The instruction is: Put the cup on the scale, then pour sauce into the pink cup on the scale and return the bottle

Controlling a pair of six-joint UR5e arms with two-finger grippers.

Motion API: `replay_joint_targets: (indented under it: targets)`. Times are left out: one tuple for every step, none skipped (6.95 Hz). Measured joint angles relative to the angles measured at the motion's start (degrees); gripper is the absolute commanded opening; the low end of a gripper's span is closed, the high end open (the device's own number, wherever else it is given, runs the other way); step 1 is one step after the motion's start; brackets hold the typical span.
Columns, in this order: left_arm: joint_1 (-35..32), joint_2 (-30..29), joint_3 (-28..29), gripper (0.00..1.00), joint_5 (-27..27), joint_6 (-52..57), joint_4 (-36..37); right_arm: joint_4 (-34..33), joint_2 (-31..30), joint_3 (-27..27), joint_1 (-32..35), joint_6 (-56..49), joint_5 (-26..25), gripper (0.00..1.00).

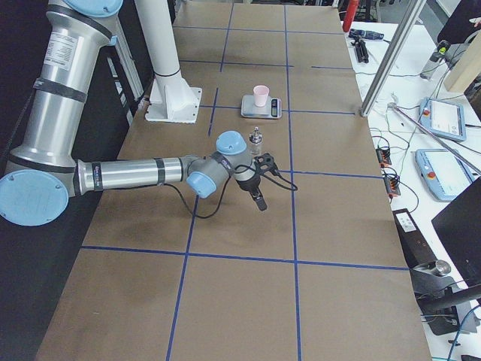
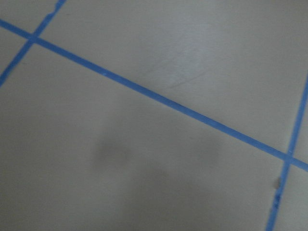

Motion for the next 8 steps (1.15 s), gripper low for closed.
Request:
replay_joint_targets:
  targets:
    - [0.02,0.49,0.00,1.00,1.80,0.00,-0.03,-3.97,2.87,-4.26,7.09,-5.25,5.78,1.00]
    - [0.04,0.73,-0.09,1.00,4.42,0.08,-0.03,-9.89,5.88,-7.74,12.47,-10.16,10.02,1.00]
    - [0.00,1.10,-0.30,1.00,6.39,1.54,0.08,-16.48,8.84,-10.67,16.50,-16.14,12.01,1.00]
    - [-0.02,1.81,-0.47,1.00,7.46,5.54,0.33,-23.78,12.19,-13.52,20.29,-23.63,13.05,1.00]
    - [-0.06,2.60,-0.50,1.00,7.77,8.87,0.48,-30.40,14.80,-15.20,23.12,-28.59,13.76,1.00]
    - [-0.17,3.41,-0.50,1.00,7.75,10.31,0.49,-35.75,16.21,-15.96,25.14,-30.88,14.03,1.00]
    - [-0.28,3.80,-0.45,1.00,7.59,10.55,0.52,-38.18,15.98,-16.32,26.11,-31.51,14.03,1.00]
    - [-0.31,3.94,-0.42,1.00,7.13,8.70,0.61,-38.92,15.00,-16.61,26.48,-31.45,14.01,1.00]
